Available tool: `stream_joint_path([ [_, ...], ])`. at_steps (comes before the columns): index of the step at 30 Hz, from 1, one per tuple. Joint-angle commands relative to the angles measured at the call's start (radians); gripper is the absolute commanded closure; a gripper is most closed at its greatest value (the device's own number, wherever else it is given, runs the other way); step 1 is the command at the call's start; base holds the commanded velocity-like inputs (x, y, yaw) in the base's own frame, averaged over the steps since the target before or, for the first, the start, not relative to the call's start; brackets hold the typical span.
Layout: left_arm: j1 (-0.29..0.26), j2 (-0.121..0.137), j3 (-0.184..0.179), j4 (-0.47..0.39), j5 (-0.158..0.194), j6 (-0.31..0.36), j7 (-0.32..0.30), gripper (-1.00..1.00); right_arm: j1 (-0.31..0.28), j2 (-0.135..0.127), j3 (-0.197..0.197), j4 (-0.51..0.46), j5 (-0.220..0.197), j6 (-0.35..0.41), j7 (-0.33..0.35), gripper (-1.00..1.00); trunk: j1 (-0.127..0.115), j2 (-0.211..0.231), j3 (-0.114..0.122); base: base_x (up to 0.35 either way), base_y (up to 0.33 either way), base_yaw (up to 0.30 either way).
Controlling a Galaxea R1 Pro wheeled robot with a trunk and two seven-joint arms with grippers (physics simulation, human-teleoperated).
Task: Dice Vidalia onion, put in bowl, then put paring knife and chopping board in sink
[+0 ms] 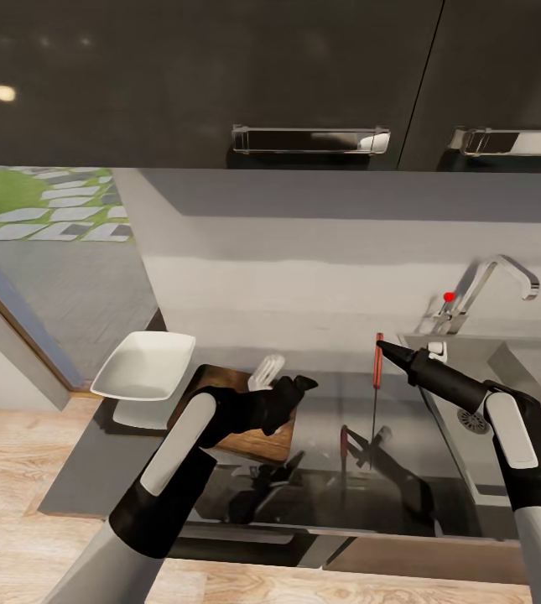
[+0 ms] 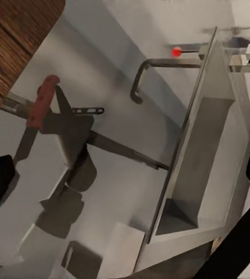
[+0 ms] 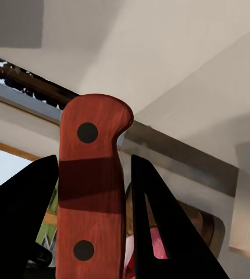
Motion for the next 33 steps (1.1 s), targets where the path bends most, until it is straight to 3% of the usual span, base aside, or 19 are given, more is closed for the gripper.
stream_joint_path([
  [1, -0.001, 0.001, 0.001, -0.001, 0.004, 0.003, 0.005, -1.00, -0.001, 0.000, -0.001, 0.000, 0.003, 0.005, 0.005, 1.00, 0.001, -0.002, -0.002, 0.000, 0.000, 0.000],
  [8, -0.009, 0.012, 0.006, 0.000, -0.010, 0.004, -0.015, -1.00, 0.000, -0.002, -0.003, -0.005, 0.003, 0.006, 0.006, 1.00, 0.001, -0.002, -0.002, 0.000, 0.000, 0.000],
  [9, -0.012, 0.016, 0.010, 0.003, -0.030, 0.004, -0.039, -1.00, 0.000, -0.002, -0.004, -0.009, 0.003, 0.006, 0.006, 1.00, 0.001, -0.002, -0.002, 0.000, 0.000, 0.000],
  [13, -0.014, 0.020, 0.030, 0.042, -0.056, 0.005, -0.123, -1.00, 0.000, -0.003, -0.004, -0.012, 0.003, 0.007, 0.006, 1.00, 0.001, -0.002, -0.002, 0.000, 0.000, 0.000],
  [19, -0.039, 0.020, 0.036, 0.187, -0.063, 0.004, -0.273, -1.00, 0.001, -0.005, -0.006, -0.014, 0.003, 0.007, 0.006, 1.00, 0.001, -0.002, -0.002, 0.000, 0.000, 0.000],
  [21, -0.042, 0.020, 0.037, 0.208, -0.064, 0.004, -0.297, -1.00, 0.001, -0.005, -0.006, -0.014, 0.003, 0.007, 0.006, 1.00, 0.001, -0.002, -0.002, 0.000, 0.000, 0.000],
  [33, -0.046, 0.024, 0.040, 0.230, -0.064, 0.002, -0.322, -1.00, 0.001, -0.006, -0.006, -0.014, 0.003, 0.007, 0.006, 1.00, 0.001, -0.002, -0.002, 0.000, 0.000, 0.000],
])
